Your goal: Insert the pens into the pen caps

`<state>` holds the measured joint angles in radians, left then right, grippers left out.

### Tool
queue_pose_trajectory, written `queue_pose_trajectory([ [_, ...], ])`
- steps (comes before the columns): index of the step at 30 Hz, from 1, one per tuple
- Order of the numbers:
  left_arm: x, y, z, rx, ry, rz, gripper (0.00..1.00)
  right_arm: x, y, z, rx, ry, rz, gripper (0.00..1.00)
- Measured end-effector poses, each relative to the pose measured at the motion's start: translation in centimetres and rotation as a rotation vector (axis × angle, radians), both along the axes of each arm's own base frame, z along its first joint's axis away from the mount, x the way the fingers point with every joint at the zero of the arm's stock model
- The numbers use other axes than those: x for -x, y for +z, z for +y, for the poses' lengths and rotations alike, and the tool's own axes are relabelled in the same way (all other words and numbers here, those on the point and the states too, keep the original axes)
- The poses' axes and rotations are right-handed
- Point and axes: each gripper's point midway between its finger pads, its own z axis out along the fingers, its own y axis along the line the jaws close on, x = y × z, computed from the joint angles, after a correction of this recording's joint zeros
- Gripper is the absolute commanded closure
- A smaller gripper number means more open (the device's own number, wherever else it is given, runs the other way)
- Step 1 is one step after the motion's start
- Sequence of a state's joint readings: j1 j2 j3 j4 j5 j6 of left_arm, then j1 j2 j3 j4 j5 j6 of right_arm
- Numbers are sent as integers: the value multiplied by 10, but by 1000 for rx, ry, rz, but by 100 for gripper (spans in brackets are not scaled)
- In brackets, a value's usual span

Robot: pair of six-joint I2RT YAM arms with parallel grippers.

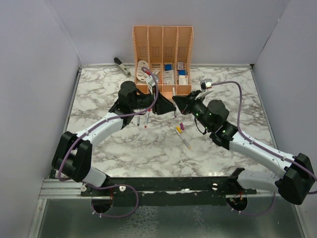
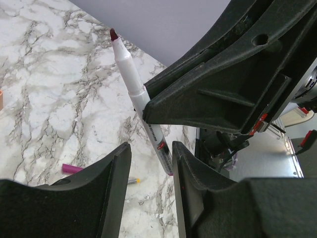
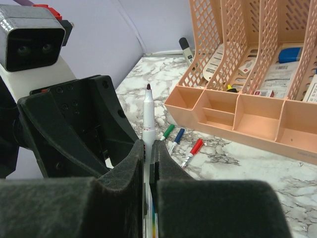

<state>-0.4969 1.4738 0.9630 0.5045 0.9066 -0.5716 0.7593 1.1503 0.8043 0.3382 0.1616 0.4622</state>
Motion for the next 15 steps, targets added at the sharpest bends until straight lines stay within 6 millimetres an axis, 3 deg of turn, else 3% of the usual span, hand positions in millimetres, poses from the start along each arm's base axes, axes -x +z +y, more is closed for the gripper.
queue_pose_trajectory([
  [15,1,1,-1,3,-3,14,58,3,0,2,-6,20,-1,99],
])
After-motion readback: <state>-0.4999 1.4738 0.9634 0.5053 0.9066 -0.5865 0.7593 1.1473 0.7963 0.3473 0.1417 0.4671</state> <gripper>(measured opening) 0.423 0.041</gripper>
